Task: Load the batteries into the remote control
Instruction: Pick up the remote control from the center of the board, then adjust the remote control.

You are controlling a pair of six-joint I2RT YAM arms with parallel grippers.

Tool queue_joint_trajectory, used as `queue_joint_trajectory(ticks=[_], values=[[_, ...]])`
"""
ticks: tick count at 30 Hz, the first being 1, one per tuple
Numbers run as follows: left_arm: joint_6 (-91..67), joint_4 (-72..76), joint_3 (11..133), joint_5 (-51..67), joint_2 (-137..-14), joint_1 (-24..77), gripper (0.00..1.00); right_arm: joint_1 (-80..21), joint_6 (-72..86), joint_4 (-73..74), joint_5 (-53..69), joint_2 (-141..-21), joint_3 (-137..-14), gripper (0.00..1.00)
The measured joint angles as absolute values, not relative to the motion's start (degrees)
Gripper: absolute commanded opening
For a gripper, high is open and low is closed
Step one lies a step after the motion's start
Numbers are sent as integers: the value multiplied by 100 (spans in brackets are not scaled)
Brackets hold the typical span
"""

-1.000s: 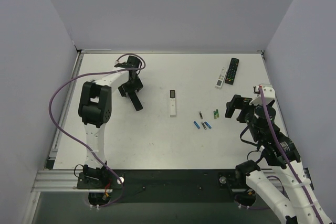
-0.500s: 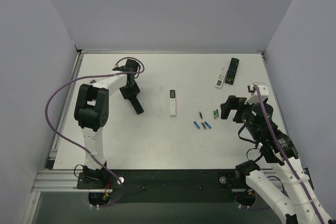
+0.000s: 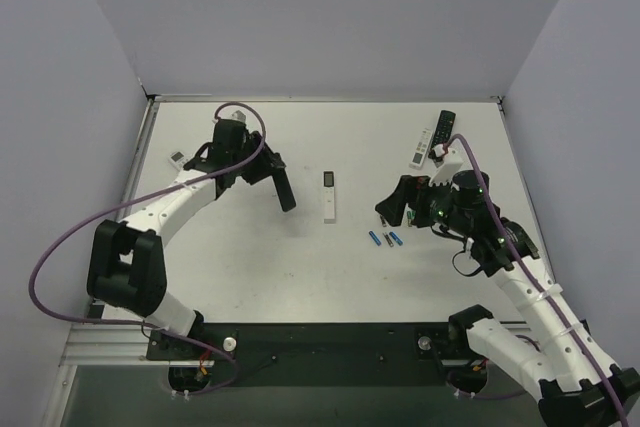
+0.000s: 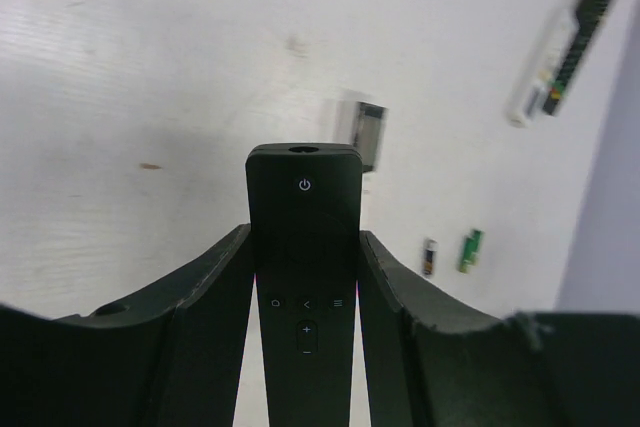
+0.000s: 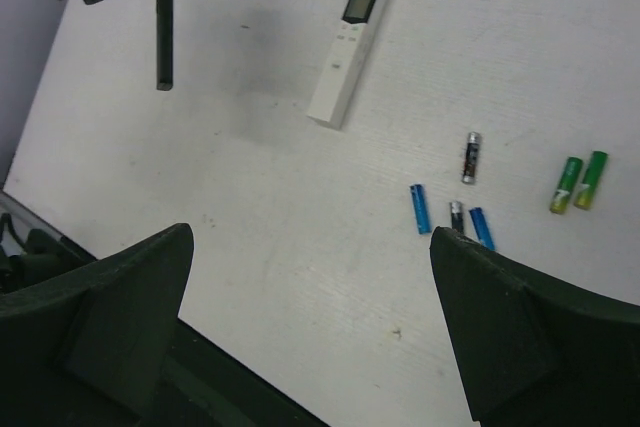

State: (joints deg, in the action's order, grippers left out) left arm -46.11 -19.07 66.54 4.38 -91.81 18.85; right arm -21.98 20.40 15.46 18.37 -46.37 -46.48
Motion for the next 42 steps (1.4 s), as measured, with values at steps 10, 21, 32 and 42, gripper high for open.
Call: queue_joint_trajectory(ticks=[10,21,32,42], values=[[-5623,1144,5625,1970,-8095,2342,12,-2241,3203,-233,3903,-5516,-4646,99],[-6167,3026,5601,2353,-7509,2821,12,-2523,4866,-2687,5262,-6488,-4626,97],[-6416,3671,5531,2473,-7461,3052,12,-2716,5708,-4095,5909,-6989,-4628,71],[-6410,3793,5459,2585,-7295,3081,17,-2886,5922,-4501,6285,-7168,-4709,16]])
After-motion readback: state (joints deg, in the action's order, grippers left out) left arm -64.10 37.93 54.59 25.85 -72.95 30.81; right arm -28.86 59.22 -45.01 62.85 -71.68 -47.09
